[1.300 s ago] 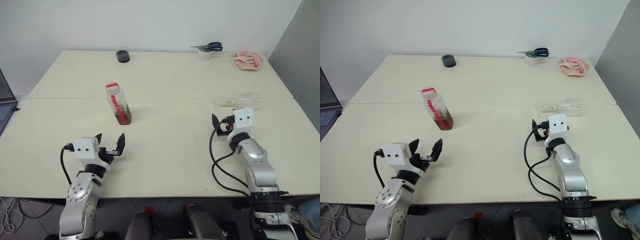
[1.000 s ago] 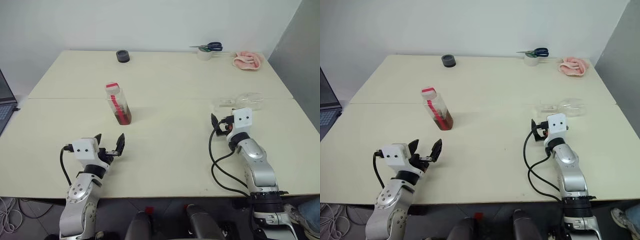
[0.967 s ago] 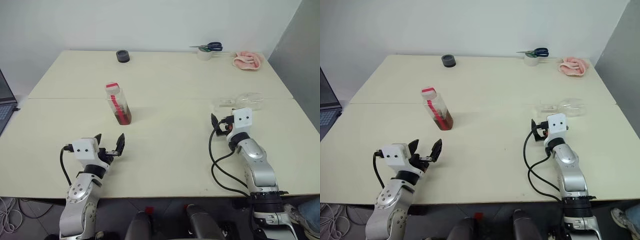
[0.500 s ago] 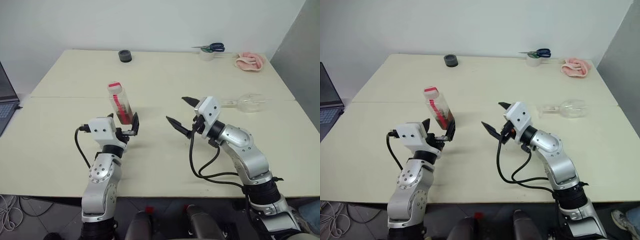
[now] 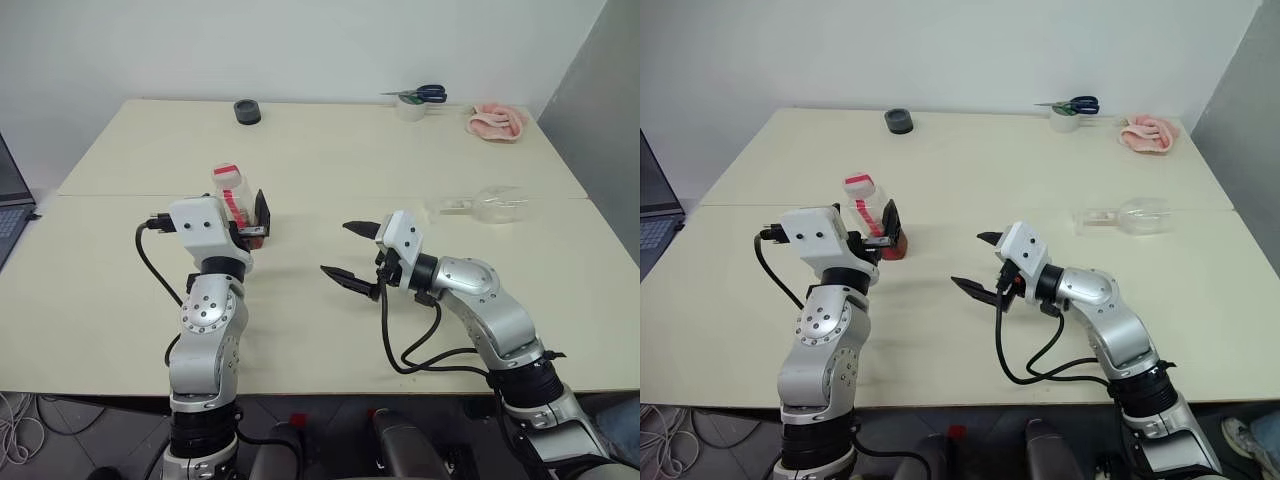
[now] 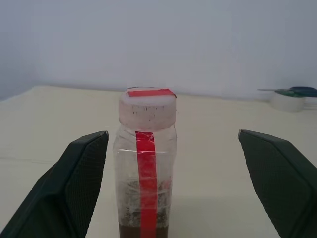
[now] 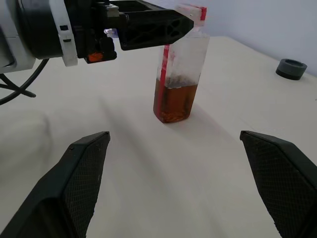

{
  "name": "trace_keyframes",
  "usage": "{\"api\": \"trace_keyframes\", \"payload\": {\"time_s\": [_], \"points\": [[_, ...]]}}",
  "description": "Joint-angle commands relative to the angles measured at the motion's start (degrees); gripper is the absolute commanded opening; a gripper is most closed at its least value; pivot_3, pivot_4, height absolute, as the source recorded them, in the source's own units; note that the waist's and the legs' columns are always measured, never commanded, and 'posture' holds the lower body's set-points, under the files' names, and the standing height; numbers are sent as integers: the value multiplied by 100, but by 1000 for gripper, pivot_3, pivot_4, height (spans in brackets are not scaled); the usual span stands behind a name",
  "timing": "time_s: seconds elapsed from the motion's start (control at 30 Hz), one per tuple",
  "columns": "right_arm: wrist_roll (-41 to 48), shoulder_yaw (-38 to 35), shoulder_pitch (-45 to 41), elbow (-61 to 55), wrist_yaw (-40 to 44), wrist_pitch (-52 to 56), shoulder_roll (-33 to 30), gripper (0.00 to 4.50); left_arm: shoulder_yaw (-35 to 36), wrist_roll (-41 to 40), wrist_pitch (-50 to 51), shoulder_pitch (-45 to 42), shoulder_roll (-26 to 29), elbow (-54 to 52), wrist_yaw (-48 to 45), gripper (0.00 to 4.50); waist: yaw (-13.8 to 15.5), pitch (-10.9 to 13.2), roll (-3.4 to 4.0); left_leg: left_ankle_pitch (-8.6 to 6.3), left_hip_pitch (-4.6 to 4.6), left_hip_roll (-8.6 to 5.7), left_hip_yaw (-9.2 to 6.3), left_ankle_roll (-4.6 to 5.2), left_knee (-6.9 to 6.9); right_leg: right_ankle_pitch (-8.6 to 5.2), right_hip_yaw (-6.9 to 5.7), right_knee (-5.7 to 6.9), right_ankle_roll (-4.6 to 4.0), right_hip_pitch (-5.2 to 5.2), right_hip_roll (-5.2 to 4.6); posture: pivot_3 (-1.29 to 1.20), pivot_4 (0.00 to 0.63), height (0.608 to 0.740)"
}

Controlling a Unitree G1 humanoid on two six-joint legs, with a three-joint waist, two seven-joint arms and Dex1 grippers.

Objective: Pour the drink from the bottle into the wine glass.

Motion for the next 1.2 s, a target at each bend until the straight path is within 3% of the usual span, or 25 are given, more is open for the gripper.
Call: {"api": "trace_keyframes", "payload": {"time_s": [0.03,0.6,1.2], "points": [[523,-386,-556,-375,133,368,-5,4500,116,84,123,-75,132,-36,-19,4480,-5,0,0,0,0,0,0,0,0,0,0,1,0,0,0,0,150,740],[812,-271,-1011,-334,303,797,-31,4500,315,-189,-156,-469,491,817,-679,4480,8,0,0,1,-21,0,-50,0,6,0,-53,-1,-2,1,-3,0,150,740],[752,-211,-1025,-330,261,803,-65,4500,359,-60,-936,-1481,719,2388,-880,4480,11,0,0,1,-25,-2,-63,-1,6,1,-67,0,-3,1,-5,0,150,740]]}}
